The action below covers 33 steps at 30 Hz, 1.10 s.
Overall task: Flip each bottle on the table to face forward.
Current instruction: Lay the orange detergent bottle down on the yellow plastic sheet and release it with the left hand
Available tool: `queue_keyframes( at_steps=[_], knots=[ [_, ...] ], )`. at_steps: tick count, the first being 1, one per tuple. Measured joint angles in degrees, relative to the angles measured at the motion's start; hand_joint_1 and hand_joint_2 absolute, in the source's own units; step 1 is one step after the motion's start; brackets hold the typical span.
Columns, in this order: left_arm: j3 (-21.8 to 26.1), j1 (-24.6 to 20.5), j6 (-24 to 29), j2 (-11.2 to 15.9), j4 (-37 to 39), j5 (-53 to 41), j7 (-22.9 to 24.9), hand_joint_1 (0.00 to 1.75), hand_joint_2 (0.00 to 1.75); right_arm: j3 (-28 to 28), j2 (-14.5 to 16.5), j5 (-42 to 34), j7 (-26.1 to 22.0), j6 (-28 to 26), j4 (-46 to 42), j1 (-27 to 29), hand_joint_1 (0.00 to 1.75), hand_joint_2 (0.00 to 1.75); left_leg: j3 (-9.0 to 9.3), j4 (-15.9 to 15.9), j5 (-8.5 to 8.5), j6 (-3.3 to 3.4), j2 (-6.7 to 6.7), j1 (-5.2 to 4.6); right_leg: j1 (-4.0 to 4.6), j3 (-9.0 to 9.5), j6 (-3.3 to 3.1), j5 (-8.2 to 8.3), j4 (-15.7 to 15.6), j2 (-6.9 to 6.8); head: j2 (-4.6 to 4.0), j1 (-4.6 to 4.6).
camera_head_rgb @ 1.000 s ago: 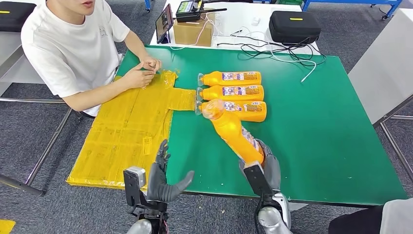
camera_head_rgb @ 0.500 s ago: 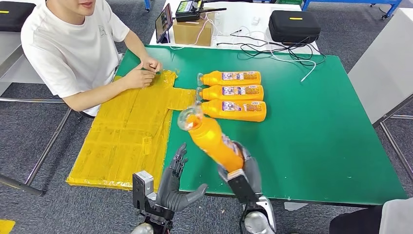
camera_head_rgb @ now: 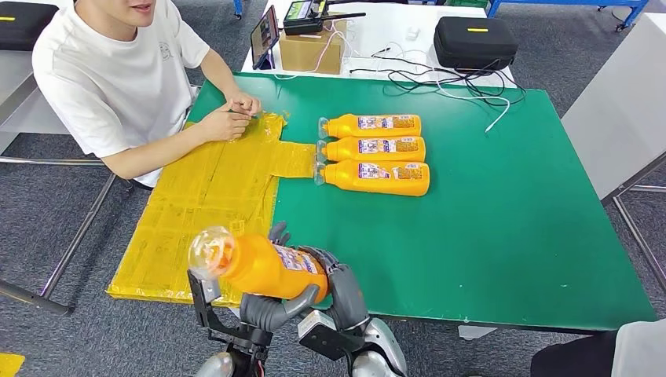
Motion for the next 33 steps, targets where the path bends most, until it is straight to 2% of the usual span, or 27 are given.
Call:
queue_keyframes(
  at_steps=[3,10,21,22,25,26,27,31,33],
  knots=[
    [1.09,0.68,-0.47,0.02,-1.05,0.87,-0.88,1.71,1.75,1.86,0.03,-0.19,0.25,0.26,1.67,-1.75,1.75,1.75,0.0,0.0,0.0,0.0,0.03,0.0,0.0,-0.02,0.0,0.0,0.0,0.01,0.01,-0.01],
    [2.8,1.98,-0.28,0.02,-2.37,1.7,-1.63,1.71,1.75,4.47,0.09,-0.64,0.83,0.92,4.19,-4.05,1.75,1.75,-0.06,0.0,0.0,0.0,0.07,0.0,0.0,-0.13,0.0,0.0,0.0,0.01,0.0,-0.02],
    [3.63,2.57,-0.26,0.02,-3.03,2.13,-1.73,1.72,1.75,5.26,0.4,-0.81,0.84,1.18,5.19,-4.56,1.75,1.75,-0.09,0.0,0.0,0.0,0.14,0.0,0.0,-0.18,0.0,0.0,0.0,0.01,-0.01,-0.01],
    [3.66,2.59,-0.26,0.02,-3.06,2.13,-1.73,1.73,1.75,5.27,0.42,-0.81,0.83,1.21,5.21,-4.59,1.67,1.75,-0.09,0.0,0.0,0.0,0.14,0.0,0.0,-0.18,0.0,0.0,0.0,0.01,-0.01,-0.01],
    [3.74,2.59,-0.22,0.02,-3.13,2.13,-1.75,1.75,1.75,5.32,0.44,-0.81,0.88,1.33,5.31,-4.65,0.37,1.75,-0.09,0.0,0.0,-0.01,0.15,0.0,0.0,-0.19,0.0,0.0,0.0,0.01,0.0,-0.01],
    [3.79,2.58,-0.15,0.02,-3.17,2.13,-1.81,1.75,1.75,5.37,0.44,-0.8,0.97,1.49,5.37,-4.66,0.0,1.75,-0.09,0.0,0.0,-0.01,0.15,0.0,0.0,-0.19,0.0,0.0,0.0,0.02,0.0,-0.01],
    [3.85,2.57,-0.04,0.02,-3.24,2.12,-1.9,1.75,1.75,5.44,0.44,-0.75,1.13,1.66,5.45,-4.63,0.0,1.75,-0.1,0.0,0.0,-0.01,0.15,0.0,0.0,-0.2,0.0,0.0,0.0,0.01,0.0,-0.02],
    [4.08,2.6,0.25,0.02,-3.71,2.02,-2.35,1.75,1.75,5.82,0.43,-0.62,1.73,1.94,5.75,-4.41,0.0,0.0,-0.11,0.0,0.0,-0.01,0.15,0.0,0.0,-0.21,0.0,0.0,0.0,0.02,0.0,-0.01],
    [4.17,2.67,0.2,0.02,-4.04,2.03,-2.44,1.75,1.75,5.91,0.43,-1.0,1.78,1.95,5.78,-4.34,0.0,0.0,-0.11,0.0,0.0,-0.01,0.16,0.0,0.0,-0.22,0.0,0.0,0.0,0.02,0.01,-0.01]
  ],
)
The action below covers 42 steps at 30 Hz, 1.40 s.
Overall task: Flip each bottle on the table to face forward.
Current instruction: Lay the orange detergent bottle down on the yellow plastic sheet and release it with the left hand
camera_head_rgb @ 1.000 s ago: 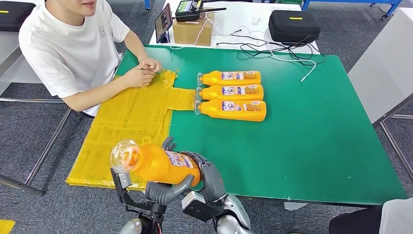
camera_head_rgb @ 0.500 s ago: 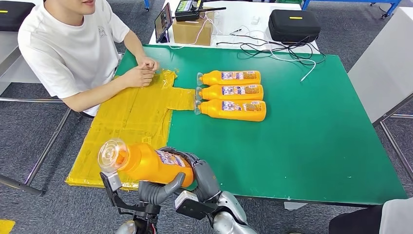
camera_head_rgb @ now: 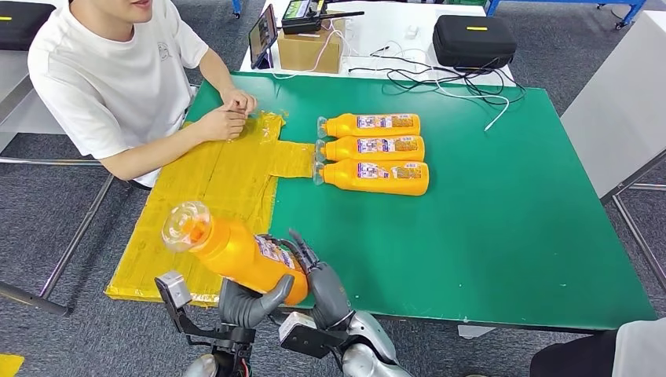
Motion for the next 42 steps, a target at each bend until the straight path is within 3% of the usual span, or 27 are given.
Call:
queue_keyframes(
  at_steps=[4,9,11,19,24,27,31,35,38,41,42],
  knots=[
    [0.1,0.06,1.62,-0.01,-0.28,-1.12,0.17,1.75,1.75,0.0,-0.02,-0.41,0.56,-0.07,-0.01,0.45,0.0,0.0,0.0,0.0,0.0,0.0,0.0,0.0,0.0,-0.02,0.0,0.0,0.0,0.0,0.0,-0.01],
    [0.6,-3.09,18.22,-0.27,1.84,-16.29,-2.5,1.75,1.75,-0.28,-0.52,0.09,1.35,-0.83,0.07,3.33,0.0,0.0,-0.06,0.0,0.0,0.0,-0.22,0.0,0.0,0.04,0.0,0.0,0.0,-0.09,-0.01,0.03],
    [1.46,-4.83,21.35,-0.41,3.73,-20.31,-3.63,1.75,1.75,-0.34,-0.75,0.53,1.01,-1.0,0.22,4.6,0.0,0.0,-0.07,0.0,0.0,0.0,-0.24,0.0,0.0,0.05,0.0,0.0,0.0,-0.11,-0.01,0.01],
    [4.39,-8.01,26.63,-0.99,9.03,-32.39,-2.44,1.75,1.75,-0.57,-0.99,1.48,0.06,-1.64,0.79,6.25,0.0,0.0,-0.07,0.0,0.0,0.0,-0.23,0.0,0.0,0.05,0.0,0.0,0.01,-0.11,0.0,0.02],
    [8.73,-11.35,30.2,-1.23,16.57,-51.26,3.56,1.75,1.75,-0.76,-1.03,1.21,-0.22,-1.39,0.97,6.58,0.0,0.0,-0.06,0.0,0.01,0.01,-0.22,0.0,0.0,0.04,0.0,0.01,0.01,-0.1,-0.01,0.02],
    [12.05,-13.17,30.53,-1.9,20.55,-58.83,3.79,1.75,1.75,-0.87,-1.02,1.13,-0.66,-1.48,1.21,6.62,0.0,0.0,-0.07,0.0,0.03,0.01,-0.22,0.0,0.0,0.04,0.01,0.02,0.01,-0.11,-0.01,0.02],
    [19.35,-16.34,30.69,-4.29,25.46,-75.83,2.75,1.75,1.75,-1.08,-0.88,0.9,-2.32,-1.63,1.44,6.46,0.0,0.0,-0.09,0.0,0.04,0.02,-0.23,0.0,0.0,0.05,0.01,0.02,0.03,-0.13,-0.01,0.02],
    [28.6,-19.77,30.71,-6.51,28.87,-96.77,4.63,1.75,1.75,-1.46,-0.56,0.9,-2.74,-0.71,1.45,6.0,0.0,1.75,-0.09,0.01,0.05,0.02,-0.22,0.0,0.0,0.05,0.01,0.02,0.04,-0.12,0.0,0.03],
    [33.82,-22.36,30.73,-6.74,31.8,-108.11,9.47,1.75,1.75,-1.67,-0.42,1.06,-2.78,0.07,1.56,5.69,0.0,1.75,-0.1,0.01,0.07,0.01,-0.23,0.0,0.01,0.02,0.01,0.03,0.04,-0.14,-0.01,0.01],
    [34.85,-27.05,30.75,-5.48,39.9,-113.86,17.54,1.71,1.75,-1.91,-0.1,1.17,-3.39,0.98,2.02,4.88,0.0,1.75,-0.18,0.0,0.18,-0.03,-0.33,0.02,0.02,0.01,0.0,0.03,0.07,-0.29,-0.01,0.03],
    [34.75,-28.49,30.73,-4.91,42.82,-115.44,20.28,1.62,1.75,-1.93,0.1,1.21,-3.65,1.28,2.11,4.55,0.0,1.75,-0.19,0.0,0.2,-0.05,-0.32,0.02,0.02,-0.01,0.0,0.04,0.09,-0.31,-0.01,0.03]
  ],
)
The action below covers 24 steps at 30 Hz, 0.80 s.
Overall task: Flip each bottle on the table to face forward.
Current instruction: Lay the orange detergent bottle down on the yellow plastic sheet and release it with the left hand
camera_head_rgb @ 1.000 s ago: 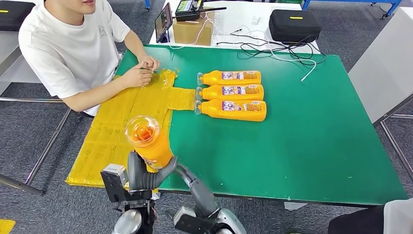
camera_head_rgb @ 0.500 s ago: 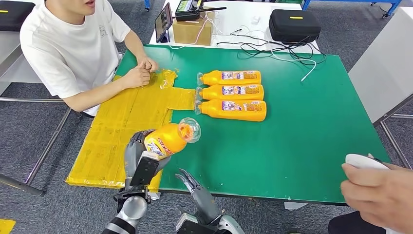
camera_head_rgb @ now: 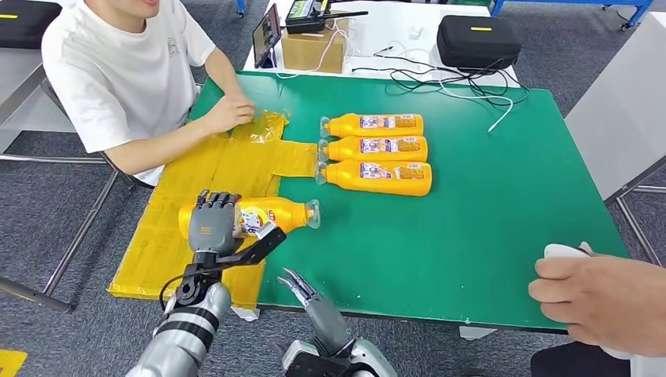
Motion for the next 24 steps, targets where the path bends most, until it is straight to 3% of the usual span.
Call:
queue_keyframes(
  at_steps=[1,2,4,5,6,10,13,17,19,23,24],
  knots=[
    [-0.18,-1.22,-0.15,0.5,2.53,-1.14,2.15,1.46,1.75,0.0,0.19,0.05,-0.16,0.28,0.04,-0.24,0.0,1.75,0.01,0.0,0.01,-0.01,0.03,0.0,0.0,-0.01,0.0,0.0,0.01,0.01,0.0,-0.01],
    [-0.45,-2.29,-0.59,0.93,4.77,-1.71,3.61,1.1,1.75,0.0,0.31,0.09,-0.26,0.54,0.04,-0.38,0.0,1.75,0.01,0.0,0.01,-0.01,0.03,0.0,0.0,-0.01,0.0,0.01,0.02,0.02,0.01,-0.02],
    [-1.13,-4.25,-2.29,1.67,8.73,-1.85,5.2,0.37,1.75,-0.01,0.44,0.09,-0.23,0.96,0.04,-0.51,0.0,0.87,0.01,0.0,0.02,-0.02,0.0,0.0,-0.01,0.0,0.0,0.01,0.02,0.01,0.01,0.0],
    [-1.44,-5.13,-3.64,2.0,10.35,-1.44,5.61,0.11,1.75,-0.02,0.48,0.04,-0.18,1.09,0.04,-0.54,0.0,0.44,0.0,0.0,0.02,-0.02,-0.02,-0.01,-0.01,0.02,0.0,0.0,0.03,0.0,0.01,-0.01],
    [-1.66,-5.95,-5.21,2.27,11.65,-0.64,5.82,0.03,1.75,-0.05,0.5,-0.02,-0.14,1.15,0.04,-0.56,0.0,0.0,0.01,0.0,0.02,-0.02,-0.03,-0.01,-0.02,0.04,0.0,0.0,0.03,-0.01,0.01,-0.02],
    [-1.78,-8.79,-11.64,2.79,14.93,4.01,5.53,0.03,1.75,-0.38,0.52,-0.14,-0.1,1.16,0.04,-0.52,0.0,0.0,0.15,-0.01,0.02,-0.02,-0.22,-0.02,-0.04,0.24,0.0,-0.02,0.0,-0.15,0.01,-0.02],
    [-1.78,-9.76,-13.03,3.07,16.28,4.98,5.27,0.03,1.75,-0.51,0.57,-0.15,-0.1,1.16,0.04,-0.5,0.0,0.0,0.29,-0.01,0.03,-0.01,-0.25,-0.02,-0.03,0.38,0.0,-0.03,0.0,-0.16,0.01,-0.01],
    [-1.78,-10.36,-13.45,3.28,17.37,5.51,5.16,0.0,0.0,-0.6,0.66,-0.15,-0.11,1.16,0.04,-0.39,0.0,0.0,0.36,-0.01,0.12,0.01,-0.25,-0.02,-0.03,0.44,0.0,0.0,0.0,-0.15,0.01,-0.02],
    [-1.79,-10.62,-14.7,3.41,17.69,6.07,5.08,0.0,0.0,-0.63,0.68,-0.18,-0.2,1.16,0.04,-0.34,0.0,0.0,0.4,-0.01,0.13,0.02,-0.27,-0.02,-0.03,0.49,0.0,0.0,0.0,-0.16,0.0,-0.02],
    [-2.54,-11.07,-19.84,3.64,17.92,8.09,4.34,0.0,1.75,-1.2,1.13,-0.18,-0.55,0.99,-0.18,-0.01,0.0,0.0,0.49,-0.02,0.13,0.02,-0.3,-0.02,-0.03,0.6,0.0,-0.01,0.01,-0.17,0.0,-0.01],
    [-2.89,-11.18,-20.89,3.68,17.92,9.07,3.92,0.0,1.75,-1.4,1.25,-0.07,-0.55,0.91,-0.32,0.11,0.0,0.0,0.5,-0.02,0.13,0.02,-0.29,-0.02,-0.03,0.62,0.0,-0.01,0.01,-0.17,0.0,-0.01]
  ],
)
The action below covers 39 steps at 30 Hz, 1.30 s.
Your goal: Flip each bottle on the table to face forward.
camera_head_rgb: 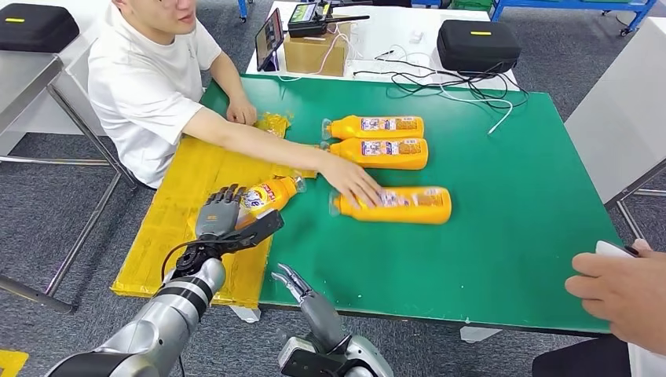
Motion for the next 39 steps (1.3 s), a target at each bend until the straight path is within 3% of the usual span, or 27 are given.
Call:
queue_keyframes(
  at_steps=[15,19,24,33,39],
  knots=[
    [-6.42,1.03,-7.76,-0.02,-2.26,17.04,-9.31,0.0,1.75,-1.59,0.12,0.92,-0.73,-0.65,-0.71,0.82,0.0,0.0,0.22,-0.01,0.01,0.0,0.0,-0.02,-0.02,0.2,0.0,0.0,0.0,0.0,0.0,0.0],
    [-9.52,4.01,-3.64,-0.32,-5.89,26.96,-13.95,0.0,1.75,-1.66,-0.01,0.82,-1.1,-1.04,-0.71,1.05,0.0,0.0,0.15,0.0,0.01,0.0,0.03,-0.03,-0.02,0.1,0.0,0.0,0.0,0.02,0.0,0.01],
    [-13.84,8.69,4.99,-1.02,-13.6,36.64,-15.15,0.0,1.75,-1.6,-0.42,0.38,-1.51,-2.09,-0.7,1.59,0.0,0.0,-0.13,0.02,0.0,0.0,0.08,-0.03,-0.01,-0.2,0.0,0.01,0.0,0.03,0.0,0.01],
    [-17.44,11.08,6.49,-1.13,-19.27,38.67,-15.22,0.0,1.75,-1.52,-0.59,0.33,-1.58,-2.33,-0.69,1.75,0.0,0.0,-0.34,0.01,0.0,0.0,0.1,-0.01,0.01,-0.41,0.0,0.01,0.01,0.04,0.0,0.0],
    [-18.77,12.47,13.82,-1.14,-23.88,43.14,-17.7,0.0,1.75,-1.39,-0.69,0.1,-1.62,-3.58,-0.59,1.85,0.0,0.0,-0.41,0.02,0.0,0.0,0.08,-0.01,0.0,-0.45,0.0,0.01,0.01,0.03,0.01,0.01]
  ],
)
